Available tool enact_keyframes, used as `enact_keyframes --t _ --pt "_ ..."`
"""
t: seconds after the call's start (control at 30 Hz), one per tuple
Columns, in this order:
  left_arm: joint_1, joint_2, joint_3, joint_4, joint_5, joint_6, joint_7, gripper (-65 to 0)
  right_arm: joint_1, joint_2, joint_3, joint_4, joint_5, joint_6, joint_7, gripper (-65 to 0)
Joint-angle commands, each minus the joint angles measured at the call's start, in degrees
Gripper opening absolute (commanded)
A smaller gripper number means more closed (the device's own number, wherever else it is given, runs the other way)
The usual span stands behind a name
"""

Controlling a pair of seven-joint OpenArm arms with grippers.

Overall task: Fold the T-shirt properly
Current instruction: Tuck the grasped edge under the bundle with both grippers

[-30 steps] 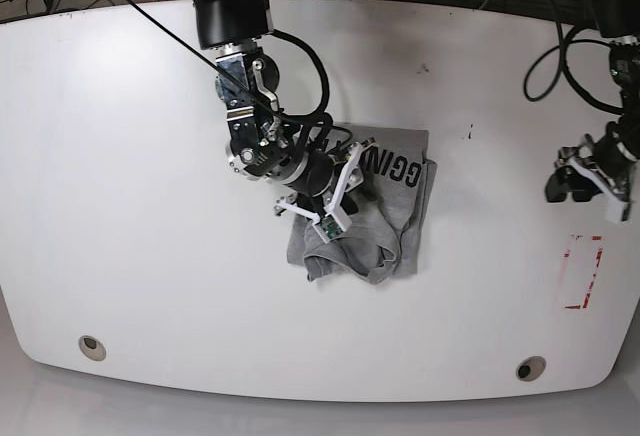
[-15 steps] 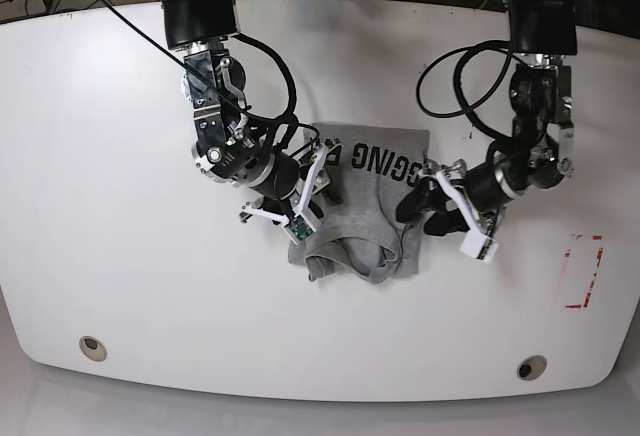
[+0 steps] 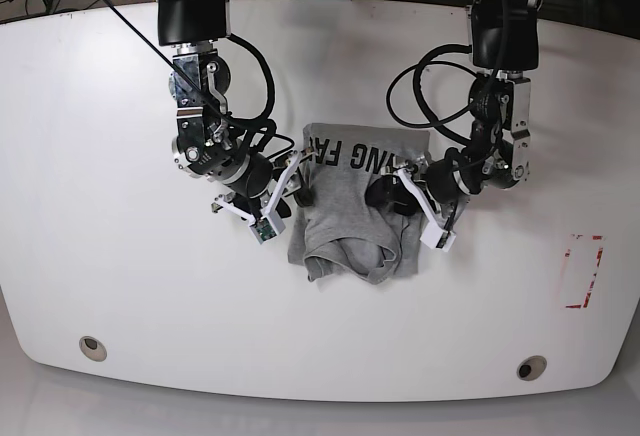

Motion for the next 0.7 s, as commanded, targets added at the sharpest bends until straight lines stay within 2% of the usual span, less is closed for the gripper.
enact_keyframes --t 0.0,0.1,0.2,0.37,0.53,0.6,0.67 --pt "-1.1 0.2 -0.1 0.7 -1.2 -0.6 -1.1 -29.9 1.5 0.1 0.8 1.0 0.9 0.1 1.4 -31.2" --pt "-1.1 0.8 -0.1 0.7 -1.0 -0.6 -1.1 -30.4 1.5 -0.1 0.9 1.0 1.0 0.1 1.3 -26.3" --pt "-1.1 0.8 -0.1 0.4 -1.1 -0.6 -1.1 -32.9 1.5 -1.4 0.8 1.0 1.5 0.1 1.3 -27.4" --pt "-1.1 0.8 -0.1 0.2 -1.1 -0.6 -1.2 -45.1 1.5 -2.5 0.8 0.0 4.1 0.1 1.3 -29.5" --pt "-0.9 0.8 -0.1 0.5 -1.2 -0.6 -1.0 -46.4 2.0 -3.4 0.8 -5.3 7.1 0.0 1.8 -29.5" --pt "-0.8 0.7 -0.1 0.5 -1.2 -0.6 -1.0 -46.5 2.3 -3.4 0.8 -6.9 7.2 0.0 2.5 -30.8" --pt "-0.7 0.6 -0.1 0.6 -1.2 -0.6 -1.0 -46.8 2.5 -3.4 0.8 -7.7 7.2 0.0 3.8 -36.8"
